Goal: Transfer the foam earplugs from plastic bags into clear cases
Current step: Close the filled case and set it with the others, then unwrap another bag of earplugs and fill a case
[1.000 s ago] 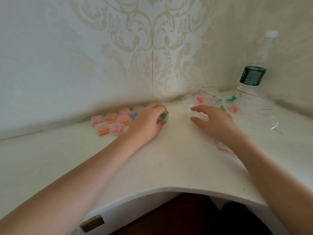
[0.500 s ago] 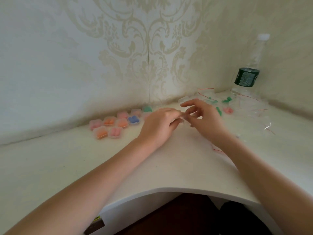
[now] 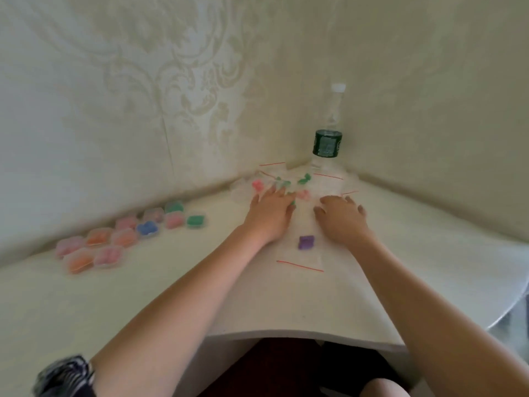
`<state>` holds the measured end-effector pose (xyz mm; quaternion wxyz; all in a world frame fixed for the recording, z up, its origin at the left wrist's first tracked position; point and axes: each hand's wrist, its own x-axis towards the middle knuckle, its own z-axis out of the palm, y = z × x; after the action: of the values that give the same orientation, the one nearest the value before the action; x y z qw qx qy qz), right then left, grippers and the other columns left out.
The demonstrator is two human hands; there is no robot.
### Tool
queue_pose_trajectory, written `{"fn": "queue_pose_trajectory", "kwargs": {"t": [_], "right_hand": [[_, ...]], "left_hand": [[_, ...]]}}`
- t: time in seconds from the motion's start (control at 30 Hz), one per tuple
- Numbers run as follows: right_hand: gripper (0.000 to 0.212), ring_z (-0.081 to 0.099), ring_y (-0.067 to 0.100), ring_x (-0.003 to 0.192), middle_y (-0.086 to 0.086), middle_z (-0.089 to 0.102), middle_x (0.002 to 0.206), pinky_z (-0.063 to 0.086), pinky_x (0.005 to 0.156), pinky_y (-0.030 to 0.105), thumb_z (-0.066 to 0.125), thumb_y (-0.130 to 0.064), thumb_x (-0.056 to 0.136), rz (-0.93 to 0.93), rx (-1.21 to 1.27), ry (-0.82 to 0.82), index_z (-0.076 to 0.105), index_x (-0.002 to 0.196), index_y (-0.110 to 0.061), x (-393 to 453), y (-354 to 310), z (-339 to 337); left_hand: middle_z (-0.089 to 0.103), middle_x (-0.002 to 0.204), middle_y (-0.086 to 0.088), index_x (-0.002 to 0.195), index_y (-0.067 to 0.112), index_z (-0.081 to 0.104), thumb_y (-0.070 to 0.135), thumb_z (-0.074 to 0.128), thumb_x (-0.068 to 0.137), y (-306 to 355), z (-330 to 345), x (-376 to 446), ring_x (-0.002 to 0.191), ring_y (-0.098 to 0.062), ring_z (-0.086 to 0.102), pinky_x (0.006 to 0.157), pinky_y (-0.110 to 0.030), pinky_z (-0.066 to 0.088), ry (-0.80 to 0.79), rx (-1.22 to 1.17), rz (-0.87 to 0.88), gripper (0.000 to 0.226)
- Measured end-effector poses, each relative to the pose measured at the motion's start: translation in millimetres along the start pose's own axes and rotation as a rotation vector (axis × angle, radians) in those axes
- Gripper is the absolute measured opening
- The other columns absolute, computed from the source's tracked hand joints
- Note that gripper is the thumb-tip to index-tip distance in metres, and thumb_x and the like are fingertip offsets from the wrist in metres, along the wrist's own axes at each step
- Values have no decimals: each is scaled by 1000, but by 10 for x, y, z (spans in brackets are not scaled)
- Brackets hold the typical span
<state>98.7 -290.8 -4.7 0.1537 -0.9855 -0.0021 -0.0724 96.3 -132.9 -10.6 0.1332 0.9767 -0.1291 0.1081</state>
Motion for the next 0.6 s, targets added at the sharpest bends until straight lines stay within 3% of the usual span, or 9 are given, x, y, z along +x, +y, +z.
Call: {"fn": "queue_pose_trajectory", "kwargs": {"t": [0.1, 0.2, 0.27, 0.3, 0.37, 0.43, 0.5, 0.53, 0.6], "right_hand": [[33, 27, 28, 140, 6, 56, 132, 3, 114, 56, 33, -26, 101, 32, 26, 139, 49, 129, -23, -72, -8, 20], [28, 30, 28, 138, 2, 66, 112, -5, 113, 56, 33, -22, 100, 15, -7, 332, 54, 119, -24, -122, -93, -36], [28, 41, 25, 126, -2, 68, 108, 11, 111, 47, 36, -22, 98, -109, -5, 386, 60, 113, -24, -141, -151, -83], [28, 46, 24, 117, -2, 68, 107, 22, 104, 41, 38, -23, 96, -188, 13, 375, 62, 111, -24, -150, -192, -97], [27, 50, 23, 106, -2, 67, 105, 32, 89, 36, 42, -24, 94, -279, 39, 317, 64, 109, -23, -181, -286, -74], [26, 51, 23, 103, 1, 65, 103, 35, 84, 35, 44, -22, 92, -265, 93, 290, 63, 109, -22, -212, -344, -18], [26, 53, 25, 101, 4, 65, 103, 37, 83, 36, 44, -17, 90, -220, 198, 309, 63, 108, -21, -236, -365, 4], [26, 54, 26, 100, 5, 65, 102, 39, 83, 36, 44, -16, 90, -207, 241, 318, 63, 108, -20, -240, -367, 3], [26, 55, 27, 97, 4, 66, 99, 41, 81, 37, 44, -14, 90, -193, 301, 322, 63, 106, -20, -260, -362, -5]], "left_hand": [[32, 150, -8, 144, 27, 37, 24, 26, 103, -121, 70, 10, 142, -24, 22, 115, -51, 17, -68, -5, -40, 43], [36, 150, -9, 140, 23, 45, 15, 30, 101, -192, 35, -68, 141, -22, 27, 116, -39, 17, 30, -129, -31, 42], [50, 141, -6, 130, 17, 56, 13, 39, 99, -187, -35, -161, 134, -22, 40, 109, -27, 27, 179, -278, -44, 36], [59, 131, -2, 120, 17, 63, 16, 45, 98, -181, -87, -208, 126, -19, 49, 101, -23, 33, 204, -368, -51, 29], [65, 115, 7, 109, 21, 69, 33, 59, 91, -154, -175, -315, 114, -12, 55, 89, -19, 36, 74, -516, -78, 24], [58, 125, 8, 122, 28, 63, 57, 68, 75, -146, -193, -400, 122, -11, 47, 98, -23, 35, -113, -438, -25, 55], [43, 144, 5, 137, 40, 45, 72, 65, 63, -134, -147, -424, 135, -19, 31, 112, -38, 28, -231, -252, 54, 83], [37, 148, 6, 138, 46, 40, 75, 61, 62, -110, -123, -440, 137, -22, 26, 114, -42, 24, -261, -196, 72, 84], [43, 144, 11, 123, 57, 50, 77, 54, 58, -63, -82, -439, 133, -22, 33, 112, -42, 27, -288, -225, 88, 68]]}}
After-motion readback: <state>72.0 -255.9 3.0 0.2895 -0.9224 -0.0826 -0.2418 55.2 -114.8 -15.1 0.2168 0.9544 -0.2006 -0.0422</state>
